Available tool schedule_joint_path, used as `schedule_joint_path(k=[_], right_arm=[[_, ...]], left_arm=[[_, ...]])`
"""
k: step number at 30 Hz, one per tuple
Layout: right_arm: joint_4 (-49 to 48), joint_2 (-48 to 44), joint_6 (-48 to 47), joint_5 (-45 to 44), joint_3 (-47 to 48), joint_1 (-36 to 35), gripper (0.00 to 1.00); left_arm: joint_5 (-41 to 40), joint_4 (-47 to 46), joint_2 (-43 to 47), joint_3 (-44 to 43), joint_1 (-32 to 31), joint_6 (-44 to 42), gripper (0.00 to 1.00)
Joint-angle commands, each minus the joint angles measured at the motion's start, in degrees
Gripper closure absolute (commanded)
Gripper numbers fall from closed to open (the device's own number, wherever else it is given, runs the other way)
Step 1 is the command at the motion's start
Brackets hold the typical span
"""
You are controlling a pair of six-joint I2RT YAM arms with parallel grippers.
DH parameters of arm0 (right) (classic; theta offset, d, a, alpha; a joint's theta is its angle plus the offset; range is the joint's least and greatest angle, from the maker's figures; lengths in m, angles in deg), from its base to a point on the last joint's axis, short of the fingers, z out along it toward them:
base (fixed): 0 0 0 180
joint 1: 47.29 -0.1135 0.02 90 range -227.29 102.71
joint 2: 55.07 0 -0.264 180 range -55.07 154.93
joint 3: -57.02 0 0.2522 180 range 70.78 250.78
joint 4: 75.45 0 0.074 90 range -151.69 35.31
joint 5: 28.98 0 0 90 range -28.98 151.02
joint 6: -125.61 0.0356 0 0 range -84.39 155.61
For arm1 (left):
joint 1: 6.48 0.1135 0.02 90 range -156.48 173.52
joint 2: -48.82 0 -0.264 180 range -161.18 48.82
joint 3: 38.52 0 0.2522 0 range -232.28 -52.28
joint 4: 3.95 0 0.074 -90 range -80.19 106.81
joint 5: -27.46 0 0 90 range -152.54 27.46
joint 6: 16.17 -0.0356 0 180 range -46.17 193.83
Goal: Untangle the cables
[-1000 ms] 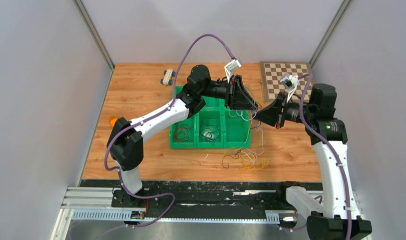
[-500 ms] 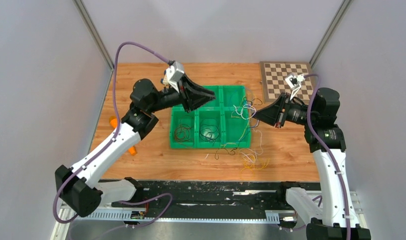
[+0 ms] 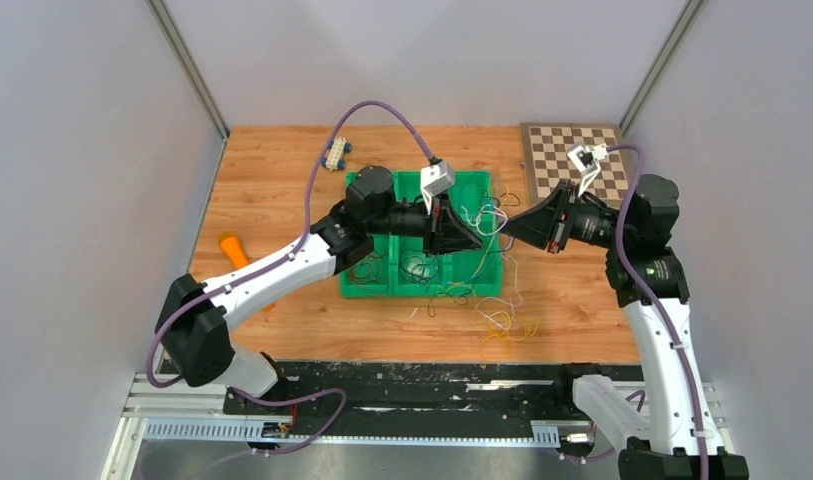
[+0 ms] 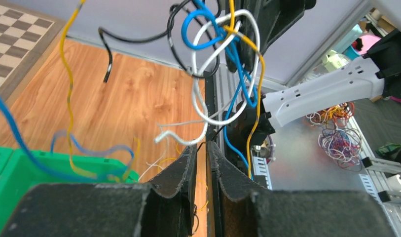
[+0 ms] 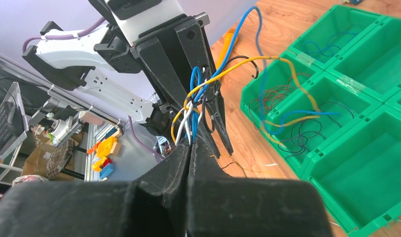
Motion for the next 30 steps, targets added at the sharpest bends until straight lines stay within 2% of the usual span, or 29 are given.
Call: schedule_joint_path(k=[1, 9, 13, 17, 20, 23, 30], right_arm=[[-2.8, -1.74, 1.32, -0.96, -0.24, -0.53, 1.0], [-3.55, -2.05, 1.3, -2.96, -0.65, -0.83, 1.0], [-5.14, -1.89, 3.35, -3.52, -0.91, -0.8, 1.0], [-5.37, -1.51, 5.73, -4.03, -0.21, -0.77, 1.0], [-5.67, -1.56, 6.78, -4.1, 0.23, -0.84, 1.0], [-6.41, -1.59, 7.64, -4.39, -0.24, -0.8, 1.0], [-7.42, -1.92, 8.34, -3.81, -1.08, -0.77, 1.0]], left_arm=[[1.0, -4.04, -0.06, -5.63, -1.21, 1.04, 0.79], [5.56, -10.37, 0.33, -4.66, -1.89, 2.87, 0.71], [4.69, -12.11, 0.82, -3.59, -1.82, 3.76, 0.74], [-0.46, -12.83, 3.65, 1.07, -1.63, 2.83, 0.77], [-4.85, -14.57, 7.86, 6.25, -1.5, 0.46, 0.69], [-5.4, -17.68, 9.55, 10.07, -1.75, -0.28, 0.67], [-10.89, -22.83, 8.49, 9.35, -4.02, -1.01, 0.66]])
